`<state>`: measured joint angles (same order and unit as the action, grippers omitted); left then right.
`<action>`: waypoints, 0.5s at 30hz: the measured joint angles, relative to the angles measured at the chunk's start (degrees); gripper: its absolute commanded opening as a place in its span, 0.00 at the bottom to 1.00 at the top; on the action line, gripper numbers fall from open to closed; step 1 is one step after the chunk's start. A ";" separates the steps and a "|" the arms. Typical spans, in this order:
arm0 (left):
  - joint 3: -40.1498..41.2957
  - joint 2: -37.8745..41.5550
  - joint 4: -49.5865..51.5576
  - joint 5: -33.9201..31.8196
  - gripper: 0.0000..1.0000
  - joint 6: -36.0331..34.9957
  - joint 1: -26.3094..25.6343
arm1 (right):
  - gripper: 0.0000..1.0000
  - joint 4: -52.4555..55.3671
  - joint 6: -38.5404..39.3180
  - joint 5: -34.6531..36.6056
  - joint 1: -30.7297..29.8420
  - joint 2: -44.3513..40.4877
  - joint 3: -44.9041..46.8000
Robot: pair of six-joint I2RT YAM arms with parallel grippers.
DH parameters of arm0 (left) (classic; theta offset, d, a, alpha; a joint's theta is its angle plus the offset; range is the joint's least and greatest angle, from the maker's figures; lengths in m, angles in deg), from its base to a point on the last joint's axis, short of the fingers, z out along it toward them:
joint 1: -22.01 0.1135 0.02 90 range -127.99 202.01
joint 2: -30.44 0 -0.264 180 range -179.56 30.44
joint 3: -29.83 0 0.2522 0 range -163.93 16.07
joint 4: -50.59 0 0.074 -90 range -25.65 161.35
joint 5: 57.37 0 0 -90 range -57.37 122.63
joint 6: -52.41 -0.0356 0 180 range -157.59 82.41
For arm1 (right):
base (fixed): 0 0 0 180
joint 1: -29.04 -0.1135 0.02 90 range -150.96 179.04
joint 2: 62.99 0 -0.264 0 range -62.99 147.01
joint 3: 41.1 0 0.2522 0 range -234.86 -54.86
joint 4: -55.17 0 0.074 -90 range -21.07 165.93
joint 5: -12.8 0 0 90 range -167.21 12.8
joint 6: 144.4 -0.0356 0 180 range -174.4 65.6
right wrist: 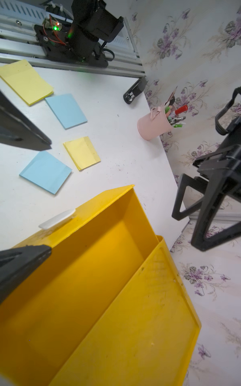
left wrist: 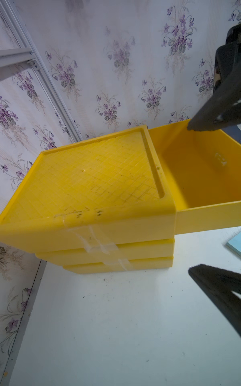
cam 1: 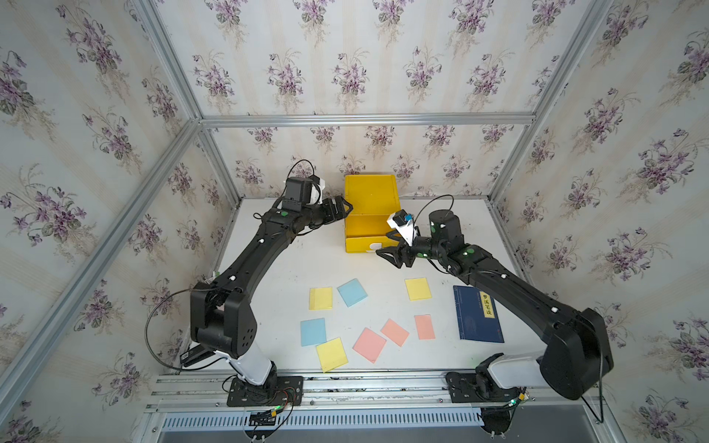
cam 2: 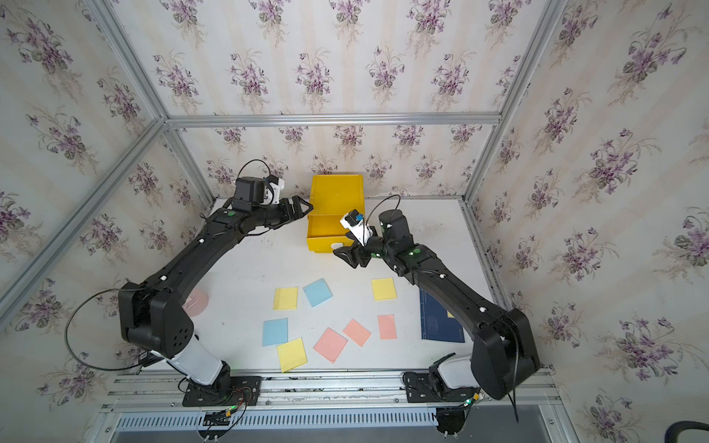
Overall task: Please put the sticky notes in the drawer by color
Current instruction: Open the drawer in the storage box, then pick up the sticky notes from the center of the board.
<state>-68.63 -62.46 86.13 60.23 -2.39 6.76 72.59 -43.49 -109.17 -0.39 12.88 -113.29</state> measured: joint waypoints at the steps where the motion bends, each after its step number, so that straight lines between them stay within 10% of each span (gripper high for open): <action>1: 1.18 1.11 0.13 0.00 0.99 -0.13 0.04 | 0.79 0.02 -2.29 1.36 0.00 -1.88 1.38; 15: 31.01 19.41 -4.85 7.10 0.98 2.51 2.93 | 0.93 18.82 -30.49 31.19 5.18 -11.30 17.64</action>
<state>-37.62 -43.05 81.28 67.33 0.12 9.69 91.41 -73.98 -77.98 4.79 1.58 -95.65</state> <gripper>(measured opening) 0.981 0.922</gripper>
